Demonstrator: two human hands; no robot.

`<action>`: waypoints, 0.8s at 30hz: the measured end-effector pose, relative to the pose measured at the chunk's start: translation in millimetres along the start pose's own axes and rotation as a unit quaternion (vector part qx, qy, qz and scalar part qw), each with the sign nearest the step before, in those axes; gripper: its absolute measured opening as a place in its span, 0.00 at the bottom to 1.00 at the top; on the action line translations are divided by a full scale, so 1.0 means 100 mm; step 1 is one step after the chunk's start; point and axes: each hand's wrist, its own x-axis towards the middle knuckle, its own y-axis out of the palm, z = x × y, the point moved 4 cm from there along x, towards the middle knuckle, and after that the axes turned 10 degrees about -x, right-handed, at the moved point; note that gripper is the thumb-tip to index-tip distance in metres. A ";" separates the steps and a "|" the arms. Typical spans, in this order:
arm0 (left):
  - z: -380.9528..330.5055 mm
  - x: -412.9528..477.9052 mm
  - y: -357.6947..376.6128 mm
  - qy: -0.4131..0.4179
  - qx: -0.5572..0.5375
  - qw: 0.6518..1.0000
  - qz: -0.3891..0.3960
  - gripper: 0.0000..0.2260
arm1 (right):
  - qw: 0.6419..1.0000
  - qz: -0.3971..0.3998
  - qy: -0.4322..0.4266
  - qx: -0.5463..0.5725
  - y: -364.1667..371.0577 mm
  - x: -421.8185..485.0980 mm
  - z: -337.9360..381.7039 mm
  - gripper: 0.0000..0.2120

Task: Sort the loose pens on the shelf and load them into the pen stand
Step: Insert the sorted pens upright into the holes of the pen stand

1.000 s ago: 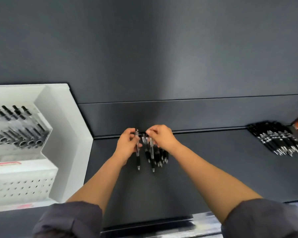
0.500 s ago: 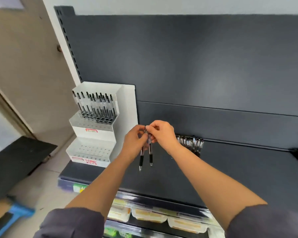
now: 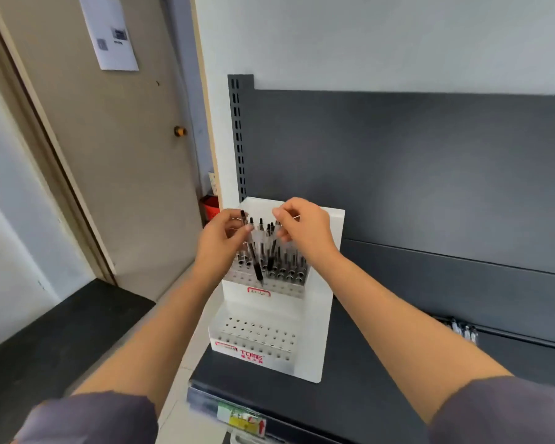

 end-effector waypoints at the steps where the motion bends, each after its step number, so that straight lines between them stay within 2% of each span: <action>1: 0.02 0.12 -0.09 0.013 0.007 1.000 0.002 0.09 | 1.000 -0.010 -0.005 -0.007 0.07 0.06 0.03 0.08; 4: 0.08 0.37 -0.23 0.051 0.053 0.997 0.018 0.09 | 0.998 -0.024 -0.005 -0.050 0.23 0.17 0.04 0.08; 8: 0.20 0.55 -0.20 0.064 0.059 0.994 0.065 0.11 | 0.994 -0.025 0.014 -0.103 0.39 0.25 -0.04 0.08; 10: 0.27 0.59 -0.17 0.075 0.069 0.991 0.083 0.12 | 0.986 -0.008 0.015 -0.165 0.45 0.29 -0.08 0.08; 12: 0.34 0.62 -0.14 0.085 0.079 0.988 0.098 0.13 | 0.960 0.004 -0.007 -0.279 0.51 0.31 -0.10 0.09; 14: 0.39 0.63 -0.11 0.094 0.099 0.984 0.112 0.12 | 0.911 -0.019 -0.065 -0.408 0.57 0.32 -0.08 0.11; 16: 0.42 0.65 -0.10 0.095 0.115 0.981 0.124 0.12 | 0.868 -0.033 -0.117 -0.481 0.65 0.33 -0.07 0.12; 17: 0.43 0.66 -0.10 0.094 0.119 0.980 0.128 0.12 | 0.862 -0.032 -0.121 -0.491 0.67 0.34 -0.08 0.12; 21: 0.48 0.66 -0.08 0.108 0.169 0.966 0.160 0.11 | 0.877 -0.033 -0.073 -0.474 0.65 0.38 -0.20 0.12; 24: 0.56 0.59 -0.03 0.120 0.215 0.950 0.191 0.11 | 0.873 -0.040 -0.082 -0.479 0.66 0.35 -0.21 0.10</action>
